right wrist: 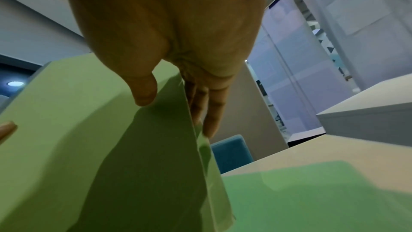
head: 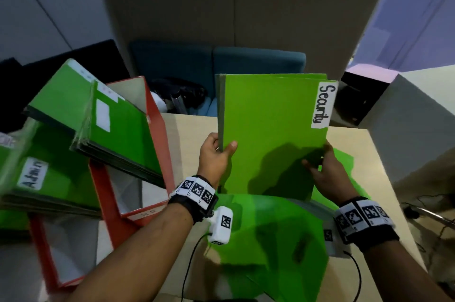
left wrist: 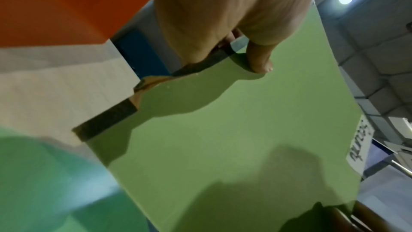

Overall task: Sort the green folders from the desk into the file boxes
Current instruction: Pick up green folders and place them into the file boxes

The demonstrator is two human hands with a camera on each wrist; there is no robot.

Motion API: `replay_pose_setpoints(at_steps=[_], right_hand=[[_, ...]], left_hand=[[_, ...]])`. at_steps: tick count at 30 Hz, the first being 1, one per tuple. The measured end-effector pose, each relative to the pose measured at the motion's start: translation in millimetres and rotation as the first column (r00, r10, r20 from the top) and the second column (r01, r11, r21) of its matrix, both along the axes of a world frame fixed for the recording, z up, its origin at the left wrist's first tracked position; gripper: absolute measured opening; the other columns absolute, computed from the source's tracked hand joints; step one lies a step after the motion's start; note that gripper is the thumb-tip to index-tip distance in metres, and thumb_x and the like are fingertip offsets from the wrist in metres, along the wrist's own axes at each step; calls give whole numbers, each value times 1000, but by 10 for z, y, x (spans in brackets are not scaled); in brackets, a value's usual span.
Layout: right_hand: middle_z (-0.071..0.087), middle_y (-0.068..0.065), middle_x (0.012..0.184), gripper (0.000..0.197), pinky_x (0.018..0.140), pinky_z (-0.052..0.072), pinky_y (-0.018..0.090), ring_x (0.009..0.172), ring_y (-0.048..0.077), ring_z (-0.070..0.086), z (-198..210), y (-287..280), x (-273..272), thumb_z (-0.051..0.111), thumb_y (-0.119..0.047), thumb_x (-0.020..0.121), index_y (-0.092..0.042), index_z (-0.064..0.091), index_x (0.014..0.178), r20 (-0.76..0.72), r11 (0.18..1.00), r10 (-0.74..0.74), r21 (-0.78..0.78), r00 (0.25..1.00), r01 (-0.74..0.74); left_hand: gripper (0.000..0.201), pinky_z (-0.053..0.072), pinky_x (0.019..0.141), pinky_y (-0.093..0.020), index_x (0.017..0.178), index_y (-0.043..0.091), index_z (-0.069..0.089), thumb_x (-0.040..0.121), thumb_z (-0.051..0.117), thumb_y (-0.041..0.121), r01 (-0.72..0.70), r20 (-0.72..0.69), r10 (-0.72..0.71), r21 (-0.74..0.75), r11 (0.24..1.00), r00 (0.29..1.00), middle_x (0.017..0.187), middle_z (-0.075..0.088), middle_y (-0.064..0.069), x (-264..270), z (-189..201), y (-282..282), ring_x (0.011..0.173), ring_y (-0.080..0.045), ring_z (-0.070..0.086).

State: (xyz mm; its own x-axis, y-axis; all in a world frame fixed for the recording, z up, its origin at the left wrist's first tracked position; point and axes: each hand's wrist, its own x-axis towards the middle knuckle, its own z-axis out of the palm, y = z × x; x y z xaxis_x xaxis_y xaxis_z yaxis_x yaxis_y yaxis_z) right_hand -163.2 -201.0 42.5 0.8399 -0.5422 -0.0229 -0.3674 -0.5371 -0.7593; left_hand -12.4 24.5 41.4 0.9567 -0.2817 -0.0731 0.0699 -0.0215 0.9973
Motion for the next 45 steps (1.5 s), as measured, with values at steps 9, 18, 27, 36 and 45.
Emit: replay_pose_setpoints(at_steps=[9, 18, 27, 36, 45], right_hand=[[61, 12, 122, 54, 85, 41, 30, 107, 27, 60, 156, 527, 801, 63, -26, 90, -10, 39, 135, 85, 993, 107, 30, 991, -110], [57, 17, 129, 57, 91, 40, 34, 116, 33, 54, 447, 1213, 1396, 55, -8, 94, -14, 31, 145, 208, 966, 257, -71, 944, -248], [19, 18, 155, 89, 114, 22, 45, 139, 32, 22, 714, 2185, 1787, 66, -21, 88, -12, 6, 153, 271, 880, 453, -288, 849, -378], [-22, -10, 156, 79, 115, 13, 42, 146, 16, -7, 1247, 3687, 1730, 58, -39, 91, -41, 4, 149, 235, 536, 844, -384, 481, -752], [-22, -10, 156, 81, 108, 31, 48, 146, 22, 8, 1389, 4699, 1921, 55, -34, 94, -41, -4, 148, 126, 254, 966, -305, 226, -918]], left_hand=[[26, 52, 77, -30, 94, 14, 54, 80, 75, 6, -84, 43, 85, -23, 996, 995, 86, 63, -1, 238, 467, 820, 81, -11, 60], [9, 42, 98, -35, 96, 28, 55, 92, 62, 31, -252, -30, 250, -68, 965, 968, 105, 61, 9, 217, 1074, 1643, 100, -9, 57], [26, 42, 61, -22, 73, 25, 48, 97, 53, 19, -494, 380, 506, -135, 859, 775, 62, 51, 16, 191, 1599, 2478, 61, -1, 49], [21, 33, 56, -25, 76, 17, 42, 95, 51, 17, -558, 429, 782, -547, 623, 452, 58, 41, 14, 189, 2238, 3368, 57, -8, 37], [20, 50, 93, -32, 115, 8, 47, 96, 51, 10, -623, 398, 899, -661, 419, 183, 104, 67, 4, 57, 2181, 3994, 99, -10, 64]])
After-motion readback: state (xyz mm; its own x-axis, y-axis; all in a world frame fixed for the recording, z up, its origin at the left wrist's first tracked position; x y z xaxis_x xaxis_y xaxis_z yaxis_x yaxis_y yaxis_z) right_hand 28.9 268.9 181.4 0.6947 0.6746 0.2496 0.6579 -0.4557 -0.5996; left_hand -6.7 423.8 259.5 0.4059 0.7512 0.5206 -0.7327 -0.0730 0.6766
